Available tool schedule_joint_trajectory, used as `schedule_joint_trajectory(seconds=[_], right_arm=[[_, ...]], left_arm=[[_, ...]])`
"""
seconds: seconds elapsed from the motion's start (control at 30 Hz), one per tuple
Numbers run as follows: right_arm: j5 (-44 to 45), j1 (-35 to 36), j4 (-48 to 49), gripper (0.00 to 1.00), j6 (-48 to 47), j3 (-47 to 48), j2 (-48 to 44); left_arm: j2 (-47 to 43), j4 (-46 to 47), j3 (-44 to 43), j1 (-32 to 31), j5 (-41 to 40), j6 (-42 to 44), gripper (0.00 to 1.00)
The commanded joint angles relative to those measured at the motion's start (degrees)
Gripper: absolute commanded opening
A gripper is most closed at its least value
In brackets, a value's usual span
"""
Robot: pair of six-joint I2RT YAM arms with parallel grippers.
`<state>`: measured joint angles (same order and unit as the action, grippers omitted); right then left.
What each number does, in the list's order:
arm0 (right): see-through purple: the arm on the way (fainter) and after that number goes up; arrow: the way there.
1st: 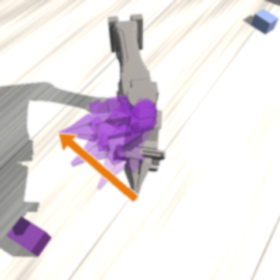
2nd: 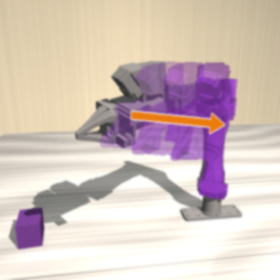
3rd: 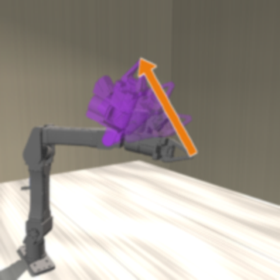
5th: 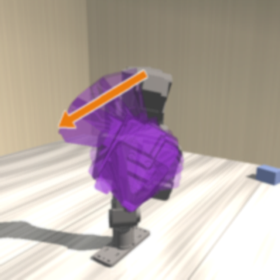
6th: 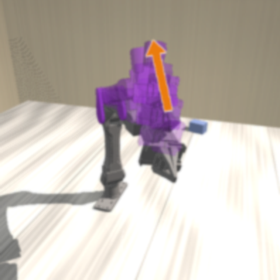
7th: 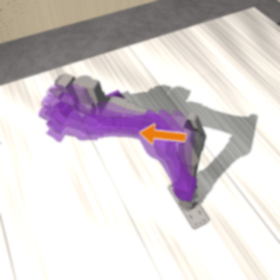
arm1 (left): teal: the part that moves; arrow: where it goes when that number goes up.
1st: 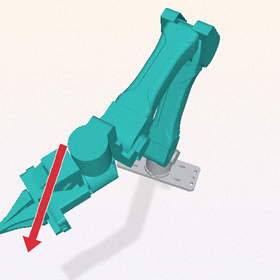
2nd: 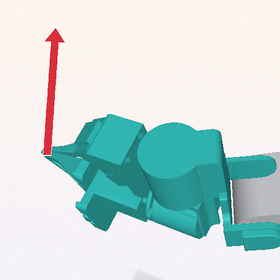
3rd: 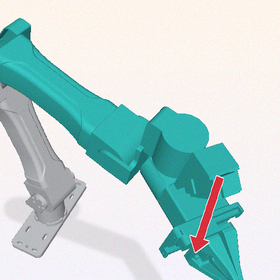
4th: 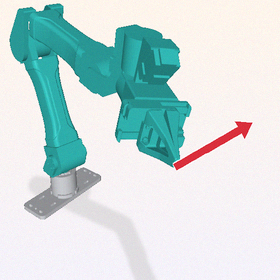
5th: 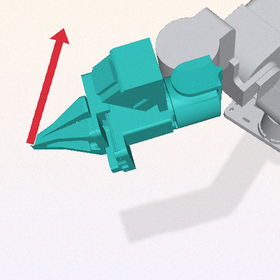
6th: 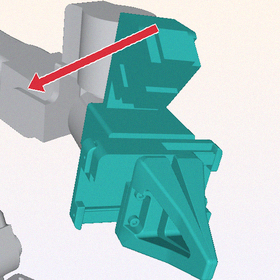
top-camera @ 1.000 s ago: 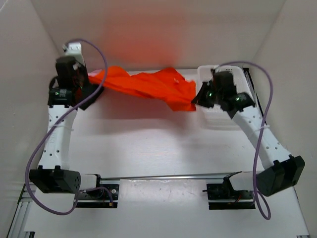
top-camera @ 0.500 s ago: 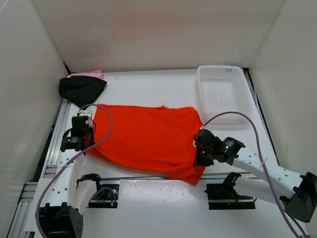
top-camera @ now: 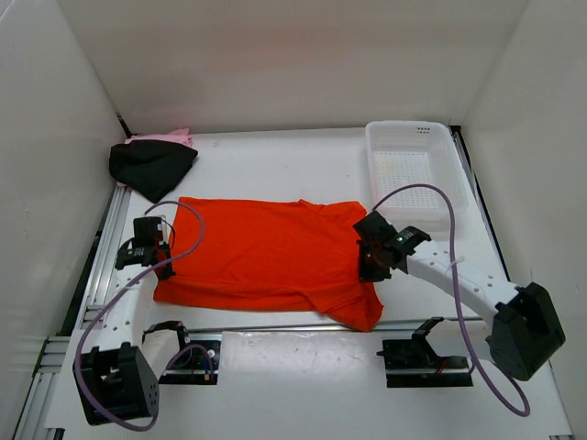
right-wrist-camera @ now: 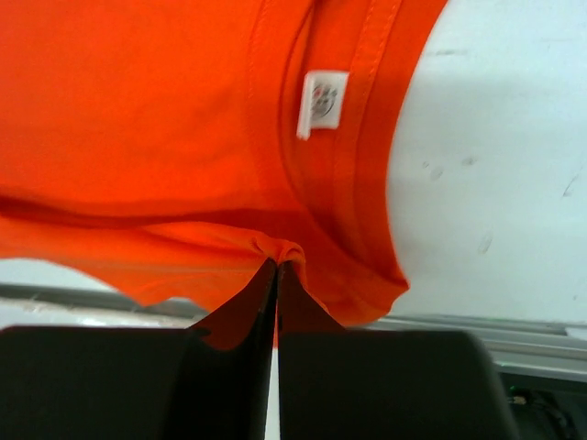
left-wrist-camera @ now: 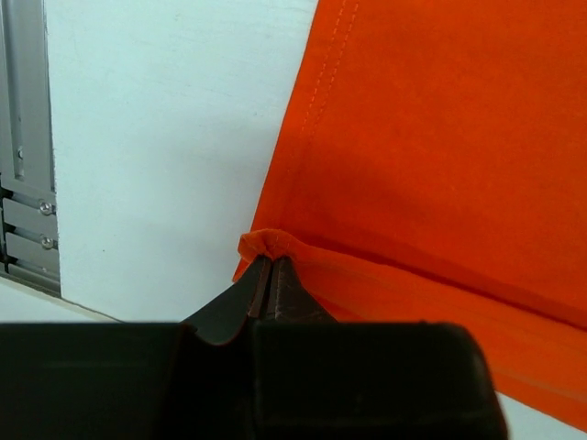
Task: Fold and stack the t-shirts
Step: Fold the flattened tshirt in 1/3 of the way
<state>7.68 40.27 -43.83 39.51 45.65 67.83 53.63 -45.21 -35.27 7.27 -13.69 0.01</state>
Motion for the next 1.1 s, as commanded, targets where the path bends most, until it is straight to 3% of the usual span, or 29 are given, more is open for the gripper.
schedule_joint_trajectory(seconds=[0.0, 0.37, 0.47, 0.5, 0.53, 0.63, 0.67, 0.7, 0.83, 1.07], right_arm=[[-0.39, -2.12, 3.75, 0.0, -5.14, 1.81, 2.99], [0.32, -3.97, 5.78, 0.0, -11.81, 7.87, 13.89], [0.32, -3.97, 5.25, 0.04, -12.44, 10.16, 17.14], [0.32, -3.97, 5.25, 0.09, -12.44, 11.03, 17.85], [1.01, -3.97, 5.25, 0.22, -12.44, 11.04, 18.47], [2.68, -3.97, 3.94, 0.49, -12.44, 14.37, 19.62], [2.69, -3.97, 2.71, 0.6, -12.96, 15.16, 19.1], [3.38, -3.97, 1.92, 0.62, -12.96, 15.96, 18.48], [2.43, -3.97, -2.3, 0.67, -11.04, 14.23, 11.72], [-5.03, -1.78, -7.49, 0.67, -3.66, -1.67, -1.46]], left_arm=[[2.09, 4.69, 0.2, 0.82, 0.25, -0.01, 0.11], [8.33, 10.14, 0.73, 0.82, -0.28, -0.01, 0.11], [11.14, 10.67, 0.73, 0.82, -1.42, -0.01, 0.16], [12.45, 11.19, 0.73, 0.82, -2.21, -0.01, 0.19], [13.08, 11.2, 0.2, 0.82, -2.21, -0.01, 0.24], [15.01, 11.2, -1.03, 1.35, -3.62, -0.01, 0.63], [15.02, 11.2, -1.03, 2.22, -3.62, -0.01, 0.73], [15.02, 10.41, -1.9, 3.62, -3.62, -0.01, 0.82], [13.0, 4.62, -4.11, 8.27, 1.38, -0.01, 0.94], [15.35, 0.65, -1.66, 9.96, 4.19, -0.01, 0.95]])
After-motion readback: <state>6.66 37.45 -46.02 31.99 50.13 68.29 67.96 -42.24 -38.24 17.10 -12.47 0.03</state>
